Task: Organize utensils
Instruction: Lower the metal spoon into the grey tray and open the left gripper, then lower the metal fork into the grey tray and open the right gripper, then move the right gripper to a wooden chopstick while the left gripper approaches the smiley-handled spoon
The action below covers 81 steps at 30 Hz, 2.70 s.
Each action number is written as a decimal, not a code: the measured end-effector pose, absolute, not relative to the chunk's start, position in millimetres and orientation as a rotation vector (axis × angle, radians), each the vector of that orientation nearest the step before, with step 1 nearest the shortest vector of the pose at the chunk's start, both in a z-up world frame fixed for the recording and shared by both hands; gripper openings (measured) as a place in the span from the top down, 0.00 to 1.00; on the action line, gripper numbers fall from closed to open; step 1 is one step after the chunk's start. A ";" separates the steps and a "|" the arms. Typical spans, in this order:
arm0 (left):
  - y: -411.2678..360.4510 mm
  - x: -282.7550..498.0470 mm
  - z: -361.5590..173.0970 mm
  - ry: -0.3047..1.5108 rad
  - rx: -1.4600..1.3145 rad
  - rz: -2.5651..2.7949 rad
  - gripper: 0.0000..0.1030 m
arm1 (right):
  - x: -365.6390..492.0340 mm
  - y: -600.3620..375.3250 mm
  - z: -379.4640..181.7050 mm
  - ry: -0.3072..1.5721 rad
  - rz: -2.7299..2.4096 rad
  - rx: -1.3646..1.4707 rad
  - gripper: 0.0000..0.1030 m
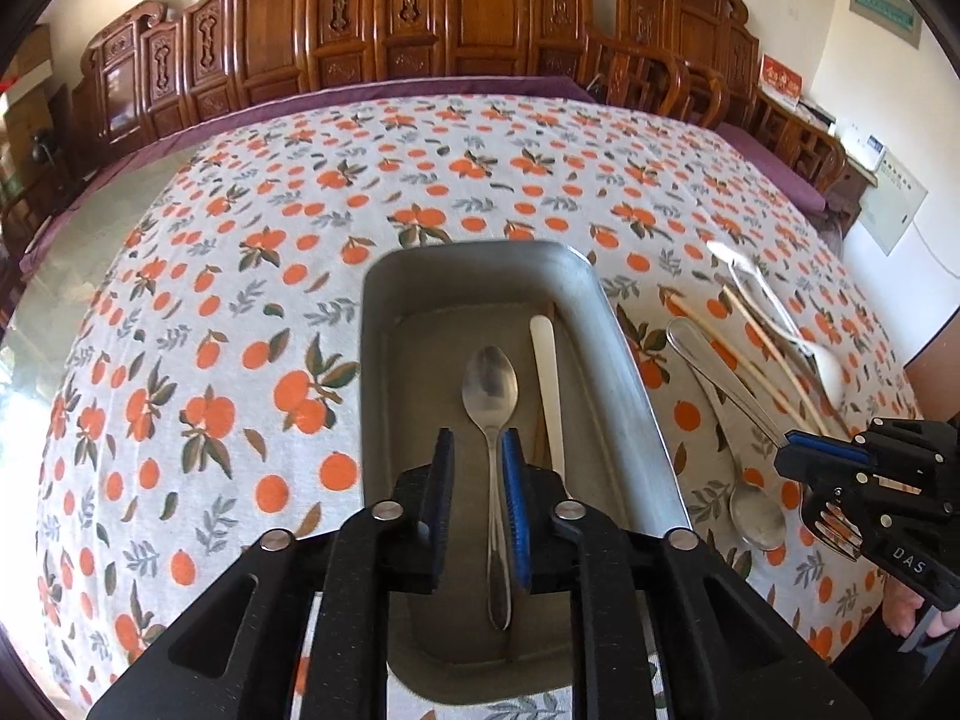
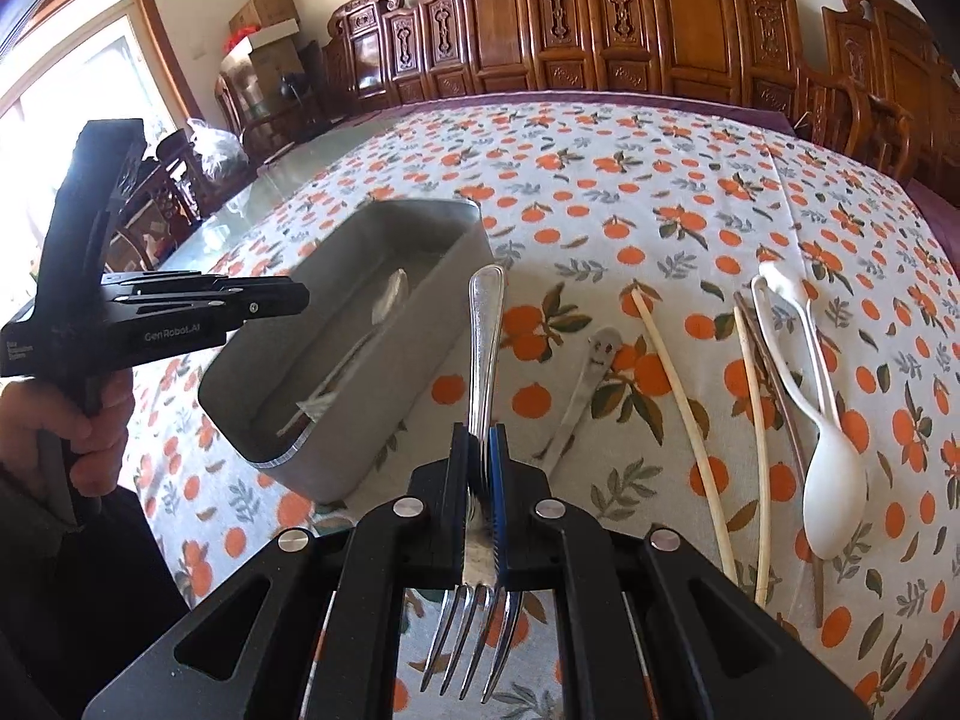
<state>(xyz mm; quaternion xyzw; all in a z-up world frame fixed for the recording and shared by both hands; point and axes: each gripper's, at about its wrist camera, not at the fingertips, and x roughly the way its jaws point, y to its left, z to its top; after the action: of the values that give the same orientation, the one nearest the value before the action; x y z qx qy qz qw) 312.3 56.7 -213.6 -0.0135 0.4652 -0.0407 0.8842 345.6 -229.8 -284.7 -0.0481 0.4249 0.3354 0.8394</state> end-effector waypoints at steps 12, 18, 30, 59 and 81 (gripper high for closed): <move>88.4 302.8 -187.1 0.887 -0.062 -0.058 0.78 | 351.1 -176.4 -251.2 0.851 0.748 -0.085 0.92; 104.8 300.2 -182.6 0.866 -0.061 -0.021 0.72 | 357.3 -140.2 -253.9 0.866 0.768 -0.092 0.92; 132.3 297.8 -179.3 0.848 -0.090 0.034 0.64 | 371.1 -80.6 -277.8 0.925 0.738 -0.157 0.92; 125.4 299.8 -180.4 0.850 -0.086 0.028 0.64 | 362.4 -99.8 -281.7 0.925 0.731 -0.157 0.92; 33.9 300.6 -173.6 0.841 -0.016 -0.126 0.54 | 362.1 -271.0 -247.1 0.777 0.503 -0.143 0.92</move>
<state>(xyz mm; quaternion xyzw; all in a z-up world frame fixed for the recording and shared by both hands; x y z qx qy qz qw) 300.6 33.9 -173.6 -0.0079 0.4080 -0.0610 0.9109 362.1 -271.0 -247.1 -0.0688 0.3743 0.2424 0.8924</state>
